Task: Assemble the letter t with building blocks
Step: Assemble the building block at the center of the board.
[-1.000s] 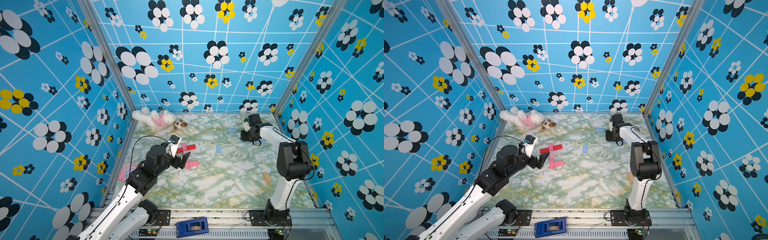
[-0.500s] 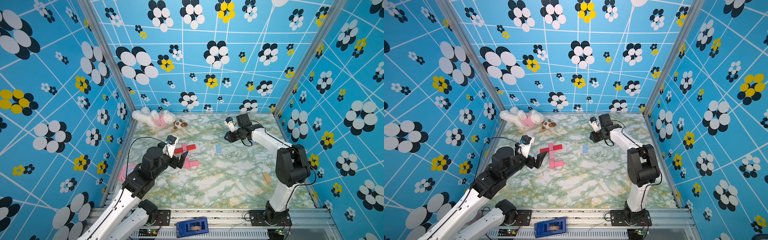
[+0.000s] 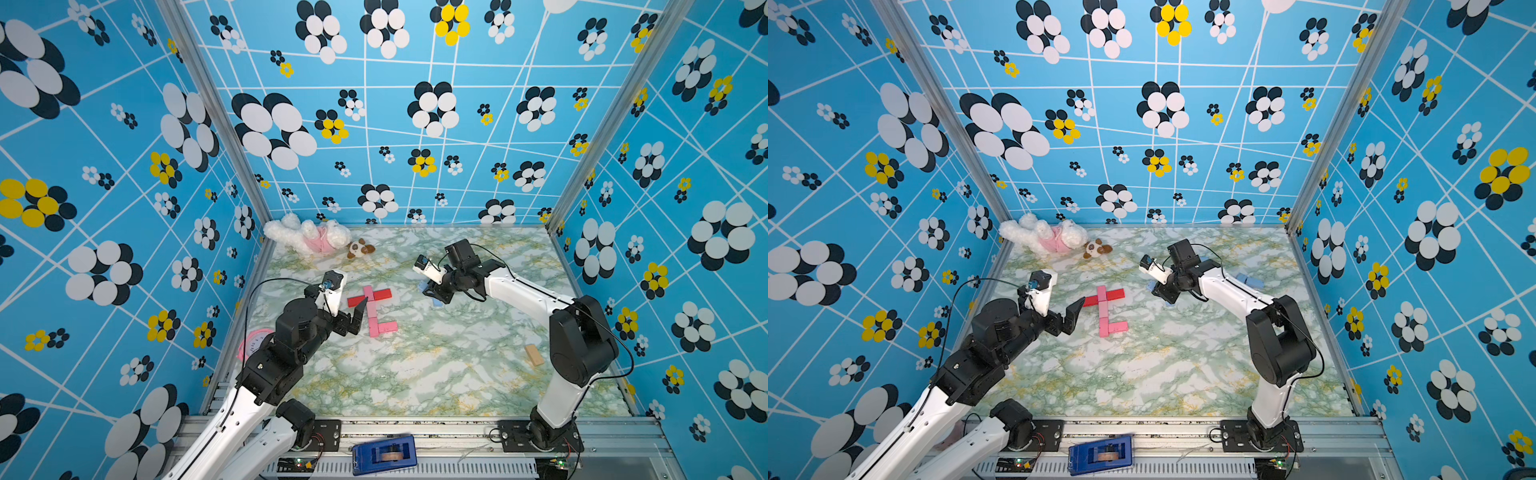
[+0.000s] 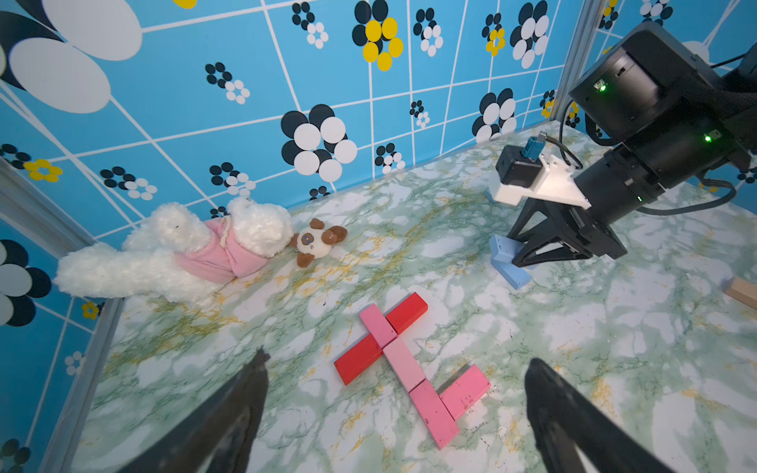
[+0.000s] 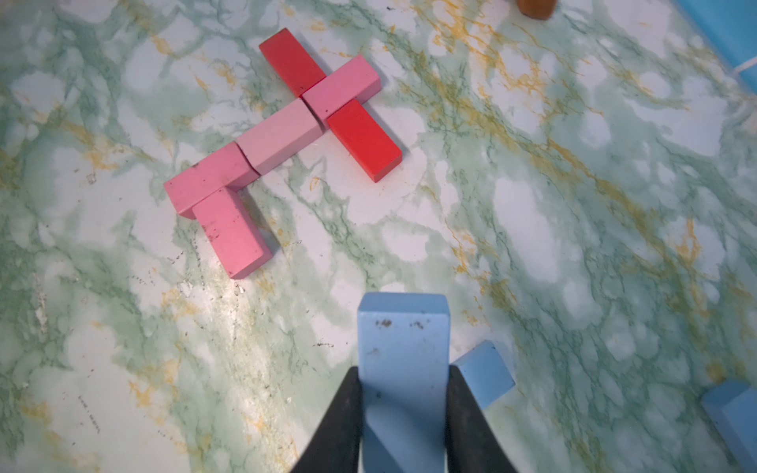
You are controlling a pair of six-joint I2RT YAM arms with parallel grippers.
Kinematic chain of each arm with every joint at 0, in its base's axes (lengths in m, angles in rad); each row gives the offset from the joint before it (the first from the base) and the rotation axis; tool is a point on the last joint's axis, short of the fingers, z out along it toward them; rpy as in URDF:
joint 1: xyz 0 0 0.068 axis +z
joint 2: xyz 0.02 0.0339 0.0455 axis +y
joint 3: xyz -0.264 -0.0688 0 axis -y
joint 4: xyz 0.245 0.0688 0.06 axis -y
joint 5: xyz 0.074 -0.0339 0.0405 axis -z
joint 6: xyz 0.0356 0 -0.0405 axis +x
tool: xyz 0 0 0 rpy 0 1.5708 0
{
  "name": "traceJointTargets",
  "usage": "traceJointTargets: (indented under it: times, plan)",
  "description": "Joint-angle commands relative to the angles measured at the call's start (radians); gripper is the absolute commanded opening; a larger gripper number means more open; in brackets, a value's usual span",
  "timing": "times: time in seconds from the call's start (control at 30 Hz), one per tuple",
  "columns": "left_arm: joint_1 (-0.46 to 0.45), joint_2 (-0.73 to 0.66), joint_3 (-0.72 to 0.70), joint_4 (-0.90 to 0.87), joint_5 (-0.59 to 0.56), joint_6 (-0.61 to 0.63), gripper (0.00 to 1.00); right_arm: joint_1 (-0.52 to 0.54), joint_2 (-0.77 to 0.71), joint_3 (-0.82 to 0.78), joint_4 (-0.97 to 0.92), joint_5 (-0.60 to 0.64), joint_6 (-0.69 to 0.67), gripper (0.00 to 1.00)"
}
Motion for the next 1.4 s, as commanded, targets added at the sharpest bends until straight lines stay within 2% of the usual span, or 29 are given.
traceJointTargets:
  times: [0.0, 0.2, 0.6, 1.37]
  plan:
    - [-0.004, -0.023, -0.004, 0.012, -0.061, 0.007, 0.99, 0.021, 0.039, 0.031, -0.031, 0.04, -0.096, 0.24]
    - [-0.004, -0.029, -0.008, 0.016, -0.109, 0.012, 0.99, 0.076, 0.106, 0.081, -0.096, 0.154, -0.254, 0.24]
    - [-0.004, -0.021, -0.01, 0.017, -0.104, 0.02, 0.99, 0.096, 0.194, 0.165, -0.163, 0.245, -0.362, 0.21]
    - [-0.004, -0.016, -0.011, 0.016, -0.091, 0.026, 0.99, 0.096, 0.258, 0.196, -0.187, 0.285, -0.404, 0.22]
